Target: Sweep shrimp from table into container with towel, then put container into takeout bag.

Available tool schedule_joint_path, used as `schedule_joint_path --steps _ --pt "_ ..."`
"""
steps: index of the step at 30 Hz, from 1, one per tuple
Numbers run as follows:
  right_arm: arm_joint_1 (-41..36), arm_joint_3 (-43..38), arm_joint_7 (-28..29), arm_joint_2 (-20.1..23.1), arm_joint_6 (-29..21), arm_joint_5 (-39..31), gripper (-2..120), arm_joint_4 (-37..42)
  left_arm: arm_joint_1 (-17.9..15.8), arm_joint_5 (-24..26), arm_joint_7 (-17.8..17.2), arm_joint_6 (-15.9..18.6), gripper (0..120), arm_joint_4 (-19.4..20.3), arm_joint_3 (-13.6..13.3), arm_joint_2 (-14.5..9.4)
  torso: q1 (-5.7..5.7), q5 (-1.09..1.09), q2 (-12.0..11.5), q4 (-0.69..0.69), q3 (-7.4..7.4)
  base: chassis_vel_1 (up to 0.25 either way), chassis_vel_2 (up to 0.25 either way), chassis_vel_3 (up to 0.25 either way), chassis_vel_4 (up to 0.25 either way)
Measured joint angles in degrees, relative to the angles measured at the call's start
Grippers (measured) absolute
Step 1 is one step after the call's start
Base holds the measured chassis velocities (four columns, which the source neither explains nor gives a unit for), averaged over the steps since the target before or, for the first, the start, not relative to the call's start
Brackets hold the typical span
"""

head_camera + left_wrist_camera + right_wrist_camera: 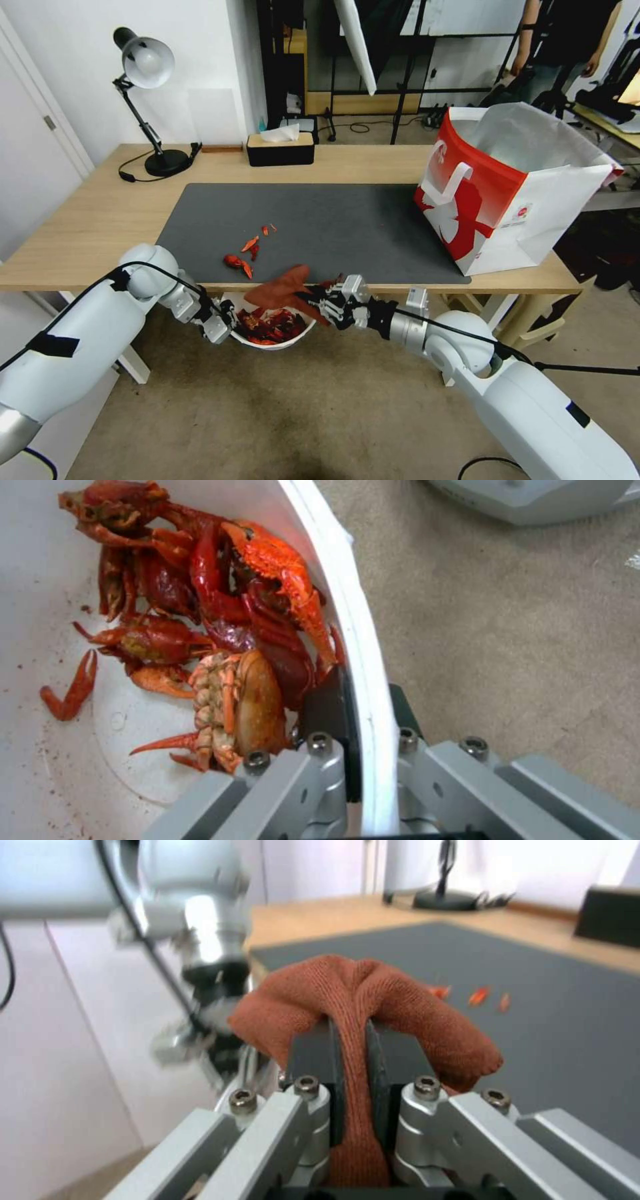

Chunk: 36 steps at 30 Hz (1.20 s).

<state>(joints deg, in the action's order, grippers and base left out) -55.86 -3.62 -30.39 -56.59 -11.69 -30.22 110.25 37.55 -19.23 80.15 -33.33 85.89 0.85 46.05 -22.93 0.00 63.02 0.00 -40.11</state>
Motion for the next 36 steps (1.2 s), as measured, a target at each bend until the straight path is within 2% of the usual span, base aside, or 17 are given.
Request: schedule_joint_path --steps 7,10,11,12,14,15,16,17,19,28,36 --pt "4.3 -1.0 5.6 -1.4 0.9 -7.0 6 -0.7 1.2 -0.2 0.3 -0.3 0 0.0 1.3 -0.1 0.0 0.0 0.0 0.0 0.0 0.0 0.0 0.0 0.0" --pt "9.7 0.3 13.4 -3.7 2.1 -10.8 6 -4.4 1.8 -0.2 0.4 -0.4 0 0.1 1.8 -0.3 0.0 -0.02 0.0 -0.01 0.0 0.0 0.0 0.0 0.0" --pt "9.7 0.3 13.4 -3.7 2.1 -10.8 6 -4.4 1.8 -0.2 0.4 -0.4 0 0.1 1.8 -0.3 0.0 -0.02 0.0 -0.01 0.0 0.0 0.0 0.0 0.0" --pt "12.3 1.3 16.6 -5.1 2.5 -11.5 6 -6.9 1.9 -0.2 0.5 -0.4 0 0.1 1.9 -0.4 0.01 0.0 0.0 -0.01 0.0 0.0 0.0 0.0 0.0" --pt "13.0 1.6 17.4 -5.5 2.6 -11.5 6 -7.6 1.9 -0.2 0.5 -0.4 0 0.0 2.0 -0.4 0.0 0.0 0.0 -0.01 0.0 0.0 0.0 0.0 0.0" --pt "17.4 3.4 23.1 -7.8 2.9 -10.9 6 -11.9 2.0 -0.2 0.5 -0.4 0 -0.2 2.1 -0.6 0.0 -0.01 0.0 0.01 0.0 0.0 0.0 0.0 0.0" --pt "19.7 5.0 26.2 -9.0 2.6 -9.8 6 -14.8 2.0 -0.1 0.6 -0.4 0 -0.4 2.3 -0.7 0.0 -0.01 0.0 0.01 0.0 0.0 0.0 0.0 0.0" --pt "19.7 5.0 26.2 -9.0 2.6 -9.8 6 -14.8 2.0 -0.1 0.6 -0.4 0 -0.4 2.3 -0.7 0.0 -0.01 0.0 0.01 0.0 0.0 0.0 0.0 0.0" --pt "24.0 8.0 29.1 -11.5 2.1 -7.4 6 -21.4 1.8 0.1 1.2 -0.4 0 -1.0 2.8 -0.7 0.0 -0.01 0.0 0.01 0.0 0.0 0.0 0.0 0.0" --pt "32.3 14.4 28.2 -17.2 -0.8 -1.8 6 -36.4 1.4 0.8 1.7 -0.4 0 -2.1 3.3 -1.5 0.01 -0.01 0.0 0.0 -0.01 0.0 0.0 0.0 0.0" --pt "33.7 16.2 25.9 -18.6 -1.2 -0.7 6 -39.4 1.7 1.1 1.7 -0.4 0 -2.1 3.5 -1.6 0.0 -0.02 0.0 0.0 0.0 0.0 0.0 0.0 0.0"
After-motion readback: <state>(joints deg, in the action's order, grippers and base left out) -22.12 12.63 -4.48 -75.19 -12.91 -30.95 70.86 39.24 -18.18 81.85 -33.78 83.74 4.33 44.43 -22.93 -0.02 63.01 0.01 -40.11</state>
